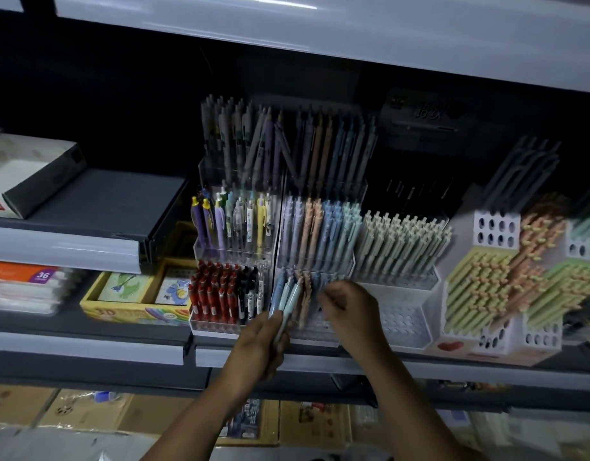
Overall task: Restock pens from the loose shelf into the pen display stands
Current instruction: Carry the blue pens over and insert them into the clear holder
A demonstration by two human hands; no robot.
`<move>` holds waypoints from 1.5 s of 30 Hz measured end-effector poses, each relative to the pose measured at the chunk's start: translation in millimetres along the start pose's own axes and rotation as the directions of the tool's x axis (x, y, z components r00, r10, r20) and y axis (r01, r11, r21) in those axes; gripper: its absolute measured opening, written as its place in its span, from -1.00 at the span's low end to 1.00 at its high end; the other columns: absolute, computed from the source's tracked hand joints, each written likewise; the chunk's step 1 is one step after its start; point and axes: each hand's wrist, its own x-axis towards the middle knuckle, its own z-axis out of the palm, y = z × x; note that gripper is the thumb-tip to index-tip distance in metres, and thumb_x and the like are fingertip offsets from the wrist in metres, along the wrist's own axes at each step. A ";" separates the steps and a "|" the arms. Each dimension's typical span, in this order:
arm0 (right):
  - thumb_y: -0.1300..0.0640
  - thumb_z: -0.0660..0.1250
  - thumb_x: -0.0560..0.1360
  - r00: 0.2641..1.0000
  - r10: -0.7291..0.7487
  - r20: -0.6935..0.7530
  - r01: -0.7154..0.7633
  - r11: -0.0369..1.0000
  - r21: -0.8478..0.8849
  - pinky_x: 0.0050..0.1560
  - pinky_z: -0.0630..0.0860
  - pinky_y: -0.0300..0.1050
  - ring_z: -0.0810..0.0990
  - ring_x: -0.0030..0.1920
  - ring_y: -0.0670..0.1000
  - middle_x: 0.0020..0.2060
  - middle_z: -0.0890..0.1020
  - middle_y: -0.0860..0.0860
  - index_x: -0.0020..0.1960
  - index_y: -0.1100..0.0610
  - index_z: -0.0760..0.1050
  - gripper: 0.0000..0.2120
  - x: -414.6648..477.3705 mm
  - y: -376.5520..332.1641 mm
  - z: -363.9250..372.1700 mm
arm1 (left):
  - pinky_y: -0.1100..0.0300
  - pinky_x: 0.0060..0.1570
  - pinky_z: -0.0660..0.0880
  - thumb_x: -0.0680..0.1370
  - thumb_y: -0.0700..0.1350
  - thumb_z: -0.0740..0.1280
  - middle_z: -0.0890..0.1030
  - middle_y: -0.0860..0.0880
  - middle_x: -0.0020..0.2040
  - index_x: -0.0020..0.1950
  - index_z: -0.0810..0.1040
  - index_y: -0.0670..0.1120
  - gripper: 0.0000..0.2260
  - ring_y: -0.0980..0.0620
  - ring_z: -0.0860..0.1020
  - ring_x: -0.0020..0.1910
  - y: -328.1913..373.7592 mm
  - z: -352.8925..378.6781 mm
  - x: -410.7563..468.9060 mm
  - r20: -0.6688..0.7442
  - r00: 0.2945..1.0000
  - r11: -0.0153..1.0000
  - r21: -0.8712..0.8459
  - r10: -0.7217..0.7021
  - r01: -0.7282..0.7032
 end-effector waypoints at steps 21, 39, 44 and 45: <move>0.20 0.44 0.55 0.955 0.179 -0.237 -0.046 0.876 0.479 -0.30 0.62 -0.05 0.63 -0.38 0.05 -0.37 0.67 0.10 -0.06 0.25 0.62 -0.91 13.1 8.2 -26.0 | 0.25 -0.58 0.19 0.72 -0.04 0.16 0.38 -0.05 -0.41 0.08 0.48 -0.33 -0.67 0.04 0.25 -0.55 -10.2 -2.8 0.5 -0.152 0.986 0.997 0.030 -0.063 0.069; 0.16 0.49 0.51 0.968 -0.102 -0.231 0.087 0.993 -0.073 -0.21 0.38 -0.53 0.56 -0.22 -0.27 -0.28 0.62 -0.08 -0.15 0.07 0.57 -0.88 12.8 35.6 -3.1 | 0.21 -0.53 0.19 0.69 -0.01 0.21 0.38 0.00 -0.46 -0.02 0.40 -0.21 -0.74 0.07 0.25 -0.55 -8.0 -8.4 -6.9 -0.118 0.992 0.999 0.039 -0.033 0.038; 0.15 0.48 0.52 0.981 -0.083 -0.174 0.071 0.994 -0.079 -0.26 0.45 -0.31 0.59 -0.28 -0.16 -0.35 0.59 -0.08 -0.25 0.04 0.49 -0.77 6.9 48.6 7.4 | 0.13 -0.50 0.09 0.67 -0.01 0.25 0.27 -0.03 -0.41 -0.04 0.31 -0.14 -0.77 0.05 0.18 -0.53 -3.6 -6.2 -8.6 -0.119 0.993 1.000 -0.014 -0.009 0.008; 0.15 0.48 0.52 0.982 -0.083 -0.171 0.071 0.994 -0.080 -0.26 0.45 -0.32 0.60 -0.27 -0.16 -0.35 0.59 -0.08 -0.24 0.04 0.49 -0.77 7.3 48.8 7.9 | 0.14 -0.51 0.09 0.67 0.01 0.22 0.26 -0.02 -0.41 -0.03 0.37 -0.17 -0.75 0.05 0.19 -0.54 -2.7 -5.2 -8.7 -0.121 0.993 1.000 -0.020 -0.006 0.004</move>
